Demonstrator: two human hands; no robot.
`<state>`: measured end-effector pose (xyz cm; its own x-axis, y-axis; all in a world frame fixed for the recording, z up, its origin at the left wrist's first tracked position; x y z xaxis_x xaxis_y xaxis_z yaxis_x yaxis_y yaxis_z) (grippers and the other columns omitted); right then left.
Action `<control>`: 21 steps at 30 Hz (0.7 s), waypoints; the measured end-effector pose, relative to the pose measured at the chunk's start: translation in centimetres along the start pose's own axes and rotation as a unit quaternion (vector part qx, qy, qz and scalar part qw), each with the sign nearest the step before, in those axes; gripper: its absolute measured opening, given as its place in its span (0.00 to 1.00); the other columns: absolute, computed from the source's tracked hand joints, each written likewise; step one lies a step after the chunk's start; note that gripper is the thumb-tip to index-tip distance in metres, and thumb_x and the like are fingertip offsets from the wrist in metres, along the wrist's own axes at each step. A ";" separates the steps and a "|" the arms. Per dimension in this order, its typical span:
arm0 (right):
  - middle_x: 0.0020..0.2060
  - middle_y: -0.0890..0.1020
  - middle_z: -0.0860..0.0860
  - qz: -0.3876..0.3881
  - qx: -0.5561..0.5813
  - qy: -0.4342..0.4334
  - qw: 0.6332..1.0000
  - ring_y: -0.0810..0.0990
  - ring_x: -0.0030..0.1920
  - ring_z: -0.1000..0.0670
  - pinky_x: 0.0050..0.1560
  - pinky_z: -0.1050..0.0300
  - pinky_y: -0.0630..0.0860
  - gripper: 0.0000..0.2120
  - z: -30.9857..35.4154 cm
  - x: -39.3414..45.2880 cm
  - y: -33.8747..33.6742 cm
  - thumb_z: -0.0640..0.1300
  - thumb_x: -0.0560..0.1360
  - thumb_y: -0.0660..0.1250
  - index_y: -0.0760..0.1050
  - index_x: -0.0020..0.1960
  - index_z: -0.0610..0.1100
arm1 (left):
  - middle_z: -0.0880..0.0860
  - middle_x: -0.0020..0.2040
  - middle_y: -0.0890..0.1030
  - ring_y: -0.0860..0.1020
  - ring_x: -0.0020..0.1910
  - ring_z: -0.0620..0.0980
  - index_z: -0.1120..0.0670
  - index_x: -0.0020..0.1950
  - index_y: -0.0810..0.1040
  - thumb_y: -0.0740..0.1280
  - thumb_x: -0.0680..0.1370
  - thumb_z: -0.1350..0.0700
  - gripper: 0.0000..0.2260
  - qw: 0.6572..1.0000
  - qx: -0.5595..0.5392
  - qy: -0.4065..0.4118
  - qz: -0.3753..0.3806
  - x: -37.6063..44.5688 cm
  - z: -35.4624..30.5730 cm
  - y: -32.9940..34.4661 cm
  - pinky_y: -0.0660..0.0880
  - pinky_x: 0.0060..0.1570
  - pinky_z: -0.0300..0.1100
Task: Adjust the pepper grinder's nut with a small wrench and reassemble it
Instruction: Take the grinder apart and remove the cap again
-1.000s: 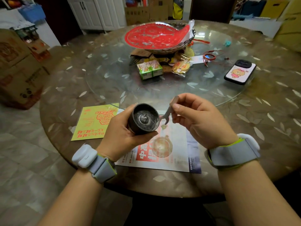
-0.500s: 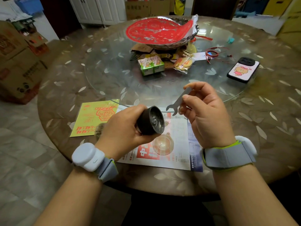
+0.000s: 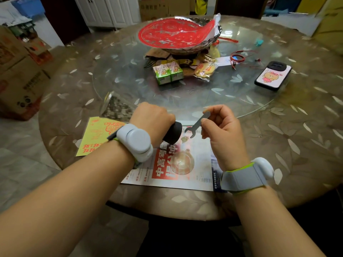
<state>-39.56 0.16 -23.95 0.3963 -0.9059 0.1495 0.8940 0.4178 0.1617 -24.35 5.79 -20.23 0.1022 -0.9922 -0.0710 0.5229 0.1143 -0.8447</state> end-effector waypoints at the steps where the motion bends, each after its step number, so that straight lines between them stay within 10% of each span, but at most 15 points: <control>1: 0.33 0.76 0.49 -0.006 -0.001 0.000 1.000 0.72 0.29 0.51 0.31 0.60 0.71 0.10 -0.1 0.1 -0.2 0.28 0.73 0.62 0.73 0.45 0.43 | 0.50 0.41 0.77 0.77 0.39 0.54 0.50 0.53 0.76 0.66 0.76 0.56 0.07 1.000 0.012 0.003 0.007 0.4 -0.4 0.0 0.66 0.38 0.44; 12: 0.32 0.74 0.48 -0.024 0.001 0.017 1.000 0.71 0.29 0.50 0.31 0.61 0.70 0.11 -0.3 0.3 -1.2 0.28 0.72 0.62 0.73 0.43 0.43 | 0.51 0.40 0.76 0.72 0.36 0.53 0.51 0.55 0.75 0.60 0.79 0.59 0.08 0.997 0.044 0.043 0.036 1.0 -1.7 0.8 0.67 0.39 0.44; 21: 0.32 0.76 0.44 -0.061 0.117 0.103 0.986 0.72 0.27 0.50 0.31 0.58 0.71 0.08 -0.5 0.1 -0.8 0.31 0.74 0.63 0.73 0.42 0.42 | 0.49 0.42 0.78 0.77 0.41 0.55 0.49 0.50 0.73 0.72 0.67 0.38 0.21 0.935 -0.307 -0.067 -0.164 -2.3 0.8 1.3 0.74 0.35 0.48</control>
<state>-40.11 -0.25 -24.57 0.3442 -0.9353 -0.0826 0.8746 0.2874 0.3904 -23.25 8.25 -20.80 0.1476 -0.9491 0.2784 -0.0348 -0.2862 -0.9575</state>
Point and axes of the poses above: each hand's wrist, its own x-axis towards the middle knuckle, its own y-axis out of the palm, z = x × y, the point moved 2 cm from there along x, towards the middle knuckle
